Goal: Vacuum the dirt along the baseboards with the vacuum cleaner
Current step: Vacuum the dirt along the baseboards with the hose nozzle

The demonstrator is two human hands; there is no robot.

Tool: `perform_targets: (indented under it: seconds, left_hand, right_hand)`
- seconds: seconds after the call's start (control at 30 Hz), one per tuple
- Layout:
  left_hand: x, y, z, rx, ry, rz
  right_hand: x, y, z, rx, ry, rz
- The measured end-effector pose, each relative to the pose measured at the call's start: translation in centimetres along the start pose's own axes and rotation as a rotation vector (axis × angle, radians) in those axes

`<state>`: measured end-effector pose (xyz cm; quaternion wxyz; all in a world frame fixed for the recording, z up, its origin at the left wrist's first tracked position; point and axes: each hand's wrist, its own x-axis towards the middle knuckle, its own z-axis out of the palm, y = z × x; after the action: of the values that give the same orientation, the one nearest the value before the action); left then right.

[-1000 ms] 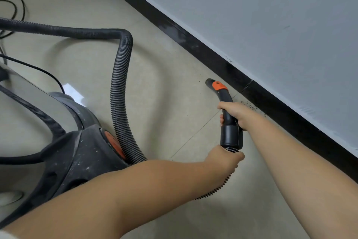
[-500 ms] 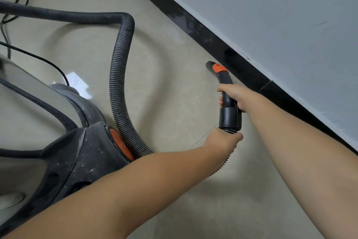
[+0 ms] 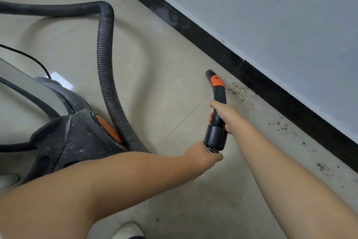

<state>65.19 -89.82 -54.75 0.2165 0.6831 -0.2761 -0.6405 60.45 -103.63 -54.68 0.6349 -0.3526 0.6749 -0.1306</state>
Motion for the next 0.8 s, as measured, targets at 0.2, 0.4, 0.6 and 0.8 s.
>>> perform_targets:
  seconds: [0.2, 0.4, 0.6, 0.8]
  left_hand:
    - [-2.5, -1.5, 1.2, 0.130, -0.037, 0.006]
    - [-3.3, -1.9, 2.5, 0.259, -0.139, -0.001]
    - [-3.8, -2.0, 3.6, 0.343, -0.197, -0.012]
    - [-3.9, -2.1, 4.8, 0.349, -0.261, -0.020]
  right_hand:
    - [-3.0, 3.5, -1.8, 0.170, 0.057, -0.001]
    - [-5.3, 5.9, -4.3, 0.304, 0.137, 0.027]
    - [-6.3, 7.5, -5.9, 0.363, 0.206, 0.047]
    - [-6.8, 8.8, -7.4, 0.395, 0.266, 0.067]
